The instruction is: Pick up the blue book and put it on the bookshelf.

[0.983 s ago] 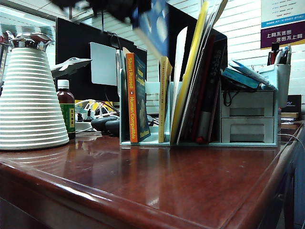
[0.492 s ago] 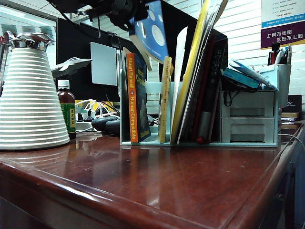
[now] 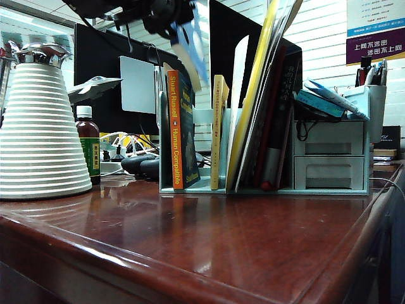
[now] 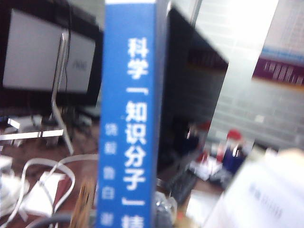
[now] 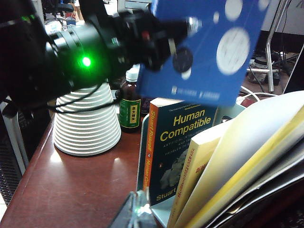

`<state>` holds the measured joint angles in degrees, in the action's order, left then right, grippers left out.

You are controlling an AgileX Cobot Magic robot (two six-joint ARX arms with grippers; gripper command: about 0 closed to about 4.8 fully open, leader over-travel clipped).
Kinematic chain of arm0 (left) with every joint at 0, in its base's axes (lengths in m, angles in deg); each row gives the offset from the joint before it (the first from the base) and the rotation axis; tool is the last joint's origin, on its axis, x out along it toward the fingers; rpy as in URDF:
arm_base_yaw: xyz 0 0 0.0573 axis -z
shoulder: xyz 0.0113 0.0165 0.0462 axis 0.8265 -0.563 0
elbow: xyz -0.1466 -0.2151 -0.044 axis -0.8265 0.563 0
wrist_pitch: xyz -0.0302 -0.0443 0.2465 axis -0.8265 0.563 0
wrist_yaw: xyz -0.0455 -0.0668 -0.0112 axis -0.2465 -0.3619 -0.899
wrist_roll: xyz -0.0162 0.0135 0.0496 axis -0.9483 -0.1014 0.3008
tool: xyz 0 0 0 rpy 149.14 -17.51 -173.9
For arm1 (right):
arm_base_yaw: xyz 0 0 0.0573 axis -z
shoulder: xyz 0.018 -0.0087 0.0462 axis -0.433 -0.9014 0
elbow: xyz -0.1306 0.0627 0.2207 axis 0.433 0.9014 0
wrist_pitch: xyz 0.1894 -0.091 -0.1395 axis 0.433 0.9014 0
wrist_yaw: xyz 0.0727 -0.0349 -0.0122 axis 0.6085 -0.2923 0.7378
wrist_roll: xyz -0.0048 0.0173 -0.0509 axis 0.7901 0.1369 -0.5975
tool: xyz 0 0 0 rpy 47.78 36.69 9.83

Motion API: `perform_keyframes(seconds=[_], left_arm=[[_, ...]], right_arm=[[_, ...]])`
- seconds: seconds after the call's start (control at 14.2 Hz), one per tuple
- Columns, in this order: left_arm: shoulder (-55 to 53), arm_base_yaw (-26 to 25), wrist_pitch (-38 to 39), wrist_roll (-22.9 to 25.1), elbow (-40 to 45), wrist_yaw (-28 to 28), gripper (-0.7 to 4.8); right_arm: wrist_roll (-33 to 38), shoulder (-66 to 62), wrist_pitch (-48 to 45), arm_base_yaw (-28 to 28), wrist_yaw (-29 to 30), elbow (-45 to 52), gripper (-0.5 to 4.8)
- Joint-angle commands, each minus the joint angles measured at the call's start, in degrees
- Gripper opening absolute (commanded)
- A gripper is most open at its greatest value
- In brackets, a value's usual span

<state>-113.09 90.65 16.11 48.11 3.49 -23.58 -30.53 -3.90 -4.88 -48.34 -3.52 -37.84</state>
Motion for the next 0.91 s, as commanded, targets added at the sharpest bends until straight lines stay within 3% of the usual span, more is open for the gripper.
perform_keyframes(seconds=[0.07, 0.28, 0.42, 0.63, 0.91], left_arm=[[-2.08, 0.22, -4.37, -0.20, -0.92, -0.74, -0.05], [-4.98, 0.22, -3.87, -2.82, -0.92, -2.95, 0.02], [-5.51, 0.17, -1.16, -4.50, -0.96, -4.96, 1.05], [-5.51, 0.15, 4.07, -5.99, -0.94, -5.05, 1.08], [-5.51, 0.13, 5.66, -6.21, -0.94, -5.14, 1.08]], right_arm=[[1.18, 0.50, -1.09, -0.07, 1.51, -0.20, -0.01], [1.51, 1.09, -1.22, -0.07, 1.57, -0.20, -0.01], [1.53, 1.11, -1.25, -0.07, 1.57, -0.20, -0.01], [1.46, 1.11, -1.27, -0.07, 1.40, -0.20, -0.01], [1.49, 1.18, -2.43, -0.07, 1.40, -0.20, -0.01]])
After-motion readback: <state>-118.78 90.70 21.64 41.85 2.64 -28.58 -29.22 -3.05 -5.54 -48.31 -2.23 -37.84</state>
